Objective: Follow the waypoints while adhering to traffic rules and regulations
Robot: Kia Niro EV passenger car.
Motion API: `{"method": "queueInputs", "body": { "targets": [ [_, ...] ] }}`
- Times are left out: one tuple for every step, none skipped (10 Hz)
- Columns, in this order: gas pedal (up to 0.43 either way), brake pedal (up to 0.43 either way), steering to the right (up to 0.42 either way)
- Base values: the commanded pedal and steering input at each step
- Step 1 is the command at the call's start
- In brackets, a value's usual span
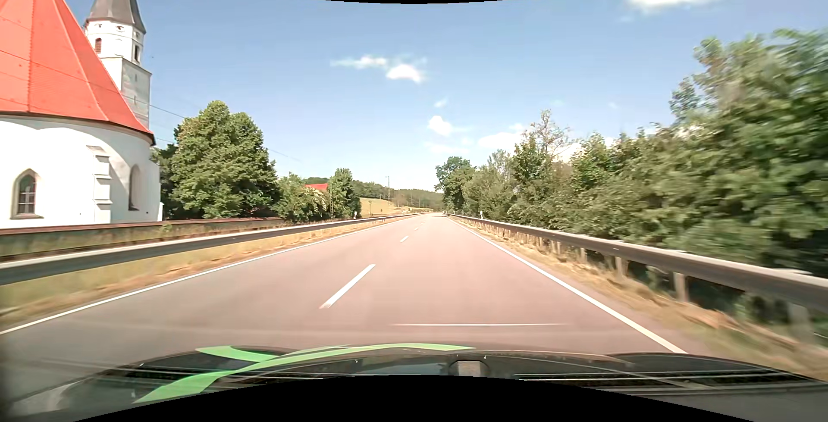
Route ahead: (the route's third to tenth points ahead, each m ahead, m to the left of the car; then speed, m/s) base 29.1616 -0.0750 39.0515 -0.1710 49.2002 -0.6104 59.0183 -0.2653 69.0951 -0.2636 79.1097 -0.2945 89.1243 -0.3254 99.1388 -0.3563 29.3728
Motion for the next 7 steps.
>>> {"method": "queueInputs", "body": {
  "targets": [
    [0.331,0.0,-0.003],
    [0.331,0.0,-0.003],
    [0.331,0.0,-0.003],
    [0.331,0.0,-0.003],
    [0.331,0.0,-0.003],
    [0.339,0.0,-0.003],
    [0.35,0.0,-0.003]
  ]
}}
